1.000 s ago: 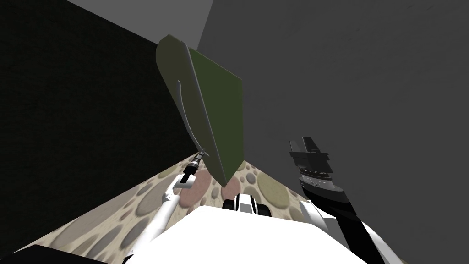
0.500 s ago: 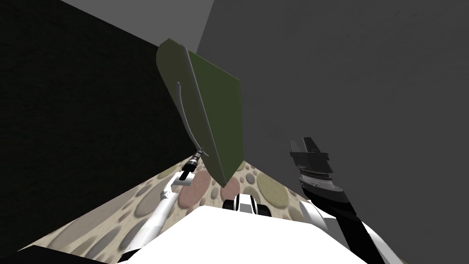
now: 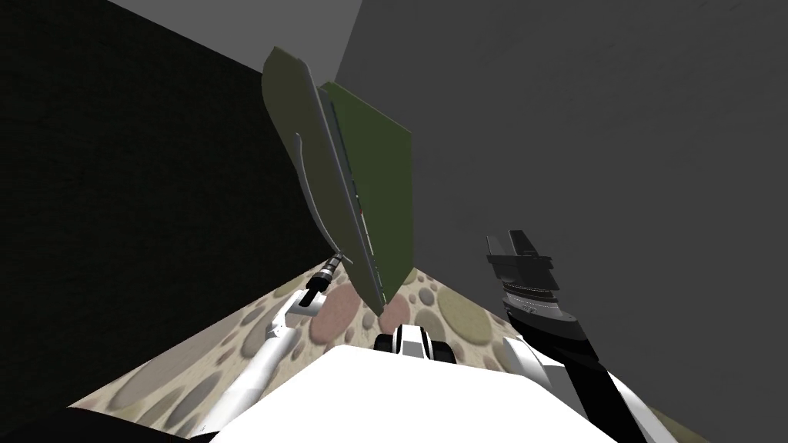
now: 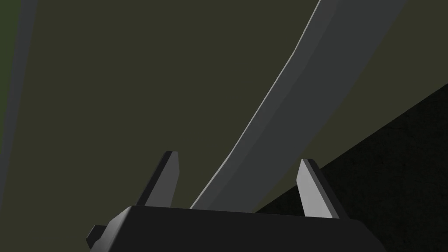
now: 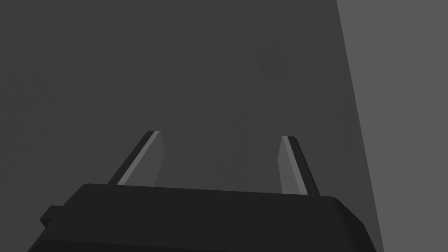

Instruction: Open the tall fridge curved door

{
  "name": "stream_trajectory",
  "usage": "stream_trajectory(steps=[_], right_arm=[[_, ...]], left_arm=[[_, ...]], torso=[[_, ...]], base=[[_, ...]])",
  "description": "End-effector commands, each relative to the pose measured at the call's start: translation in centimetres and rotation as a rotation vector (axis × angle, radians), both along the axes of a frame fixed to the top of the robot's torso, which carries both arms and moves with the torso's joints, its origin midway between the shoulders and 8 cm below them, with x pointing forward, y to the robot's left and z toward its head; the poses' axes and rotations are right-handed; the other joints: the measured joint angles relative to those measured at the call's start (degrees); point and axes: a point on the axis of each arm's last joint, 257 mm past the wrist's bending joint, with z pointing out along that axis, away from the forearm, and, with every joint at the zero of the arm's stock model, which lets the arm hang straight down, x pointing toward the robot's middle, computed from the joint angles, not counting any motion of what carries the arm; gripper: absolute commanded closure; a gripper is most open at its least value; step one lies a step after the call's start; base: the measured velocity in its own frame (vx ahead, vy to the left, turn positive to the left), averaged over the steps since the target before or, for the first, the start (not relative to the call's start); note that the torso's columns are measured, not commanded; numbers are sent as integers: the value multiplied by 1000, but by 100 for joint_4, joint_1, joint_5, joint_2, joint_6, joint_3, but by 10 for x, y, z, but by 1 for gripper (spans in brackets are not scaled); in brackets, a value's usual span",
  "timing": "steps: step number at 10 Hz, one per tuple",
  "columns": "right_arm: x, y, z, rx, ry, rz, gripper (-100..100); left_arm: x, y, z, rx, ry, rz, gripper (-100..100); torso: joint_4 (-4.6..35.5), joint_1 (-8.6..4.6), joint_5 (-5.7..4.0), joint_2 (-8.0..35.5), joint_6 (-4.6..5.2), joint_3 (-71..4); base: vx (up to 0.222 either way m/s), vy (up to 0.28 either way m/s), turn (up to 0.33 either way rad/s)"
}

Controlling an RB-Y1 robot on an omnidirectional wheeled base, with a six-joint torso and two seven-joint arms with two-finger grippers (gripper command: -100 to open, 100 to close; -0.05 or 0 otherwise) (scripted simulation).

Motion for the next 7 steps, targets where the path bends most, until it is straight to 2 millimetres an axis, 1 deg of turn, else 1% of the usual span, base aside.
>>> stream_trajectory(steps=[1, 2, 3, 5, 6, 7], right_arm=[[0, 0, 0, 0, 0, 0, 0], [0, 0, 0, 0, 0, 0, 0], [0, 0, 0, 0, 0, 0, 0], [0, 0, 0, 0, 0, 0, 0], [0, 0, 0, 0, 0, 0, 0], [0, 0, 0, 0, 0, 0, 0]], left_arm=[[-3, -17, 16, 9, -30, -88, 100], [-3, -17, 16, 9, -30, -88, 100], [-7, -28, 17, 10, -32, -134, 100], [-15, -50, 16, 4, -26, -223, 100], [-15, -51, 17, 6, -29, -227, 100], [-20, -63, 16, 1, -25, -273, 100]], torso=[[-7, -36, -13, -28, 7, -20], [-3, -36, -21, -19, 9, -18], [-1, -52, -26, -31, 23, -23], [-2, -42, -27, -39, 25, -31], [-6, -51, -22, -38, 27, -28], [-8, -78, -29, -52, 38, -37]], base=[[-138, 281, 89], [-136, 265, 28], [-119, 297, 32], [-124, 350, 59], [-95, 286, 31], [-106, 270, 41]])
